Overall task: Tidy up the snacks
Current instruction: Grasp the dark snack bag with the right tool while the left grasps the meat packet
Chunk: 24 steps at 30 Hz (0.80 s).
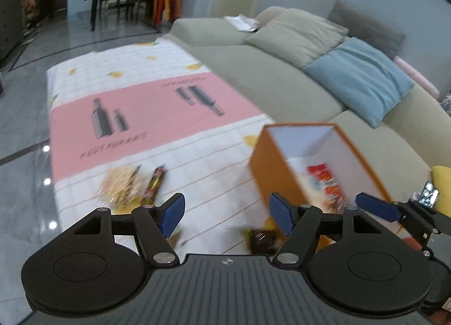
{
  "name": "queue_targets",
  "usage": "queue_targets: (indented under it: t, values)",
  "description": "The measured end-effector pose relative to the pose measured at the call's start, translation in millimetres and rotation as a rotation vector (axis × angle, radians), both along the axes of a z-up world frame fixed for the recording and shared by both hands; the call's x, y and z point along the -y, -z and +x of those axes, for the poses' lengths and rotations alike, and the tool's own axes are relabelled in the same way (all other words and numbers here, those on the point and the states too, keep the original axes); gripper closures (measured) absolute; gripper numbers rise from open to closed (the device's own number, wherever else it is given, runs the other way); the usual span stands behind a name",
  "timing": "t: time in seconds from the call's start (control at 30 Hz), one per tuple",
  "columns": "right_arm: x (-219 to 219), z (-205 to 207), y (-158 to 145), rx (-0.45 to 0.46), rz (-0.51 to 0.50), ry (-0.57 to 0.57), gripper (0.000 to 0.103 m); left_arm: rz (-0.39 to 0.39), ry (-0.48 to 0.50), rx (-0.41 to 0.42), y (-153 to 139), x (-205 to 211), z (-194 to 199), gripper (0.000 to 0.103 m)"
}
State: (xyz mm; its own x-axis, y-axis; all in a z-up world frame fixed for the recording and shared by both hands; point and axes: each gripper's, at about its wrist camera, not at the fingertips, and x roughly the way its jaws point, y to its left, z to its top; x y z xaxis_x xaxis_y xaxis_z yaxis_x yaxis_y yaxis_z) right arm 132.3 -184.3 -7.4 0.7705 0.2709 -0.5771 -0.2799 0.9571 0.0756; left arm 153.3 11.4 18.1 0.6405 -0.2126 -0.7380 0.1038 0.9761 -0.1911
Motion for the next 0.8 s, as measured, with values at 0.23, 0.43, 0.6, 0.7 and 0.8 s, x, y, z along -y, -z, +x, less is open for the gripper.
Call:
queue_targets:
  t: [0.23, 0.43, 0.6, 0.7, 0.8]
  values:
    - [-32.1, -8.3, 29.1, -0.039, -0.131, -0.12, 0.038, 0.035, -0.036, -0.066, 36.6, -33.2, -12.1, 0.023]
    - [-50.0, 7.0, 56.2, -0.087, -0.182, -0.161, 0.04, 0.032, -0.055, -0.118, 63.1, -46.9, -7.2, 0.023]
    - [-68.7, 24.3, 83.0, -0.121, -0.299, -0.167, 0.042, 0.039, -0.084, -0.158, 84.3, -48.7, -0.5, 0.024]
    - [-73.1, 32.7, 97.1, -0.157, -0.356, -0.169, 0.047, 0.006, -0.135, -0.165, 93.3, -53.1, 4.4, 0.024]
    - [-75.0, 38.7, 107.5, -0.187, -0.382, -0.175, 0.048, -0.004, -0.148, -0.194, 102.4, -51.9, 11.1, 0.024]
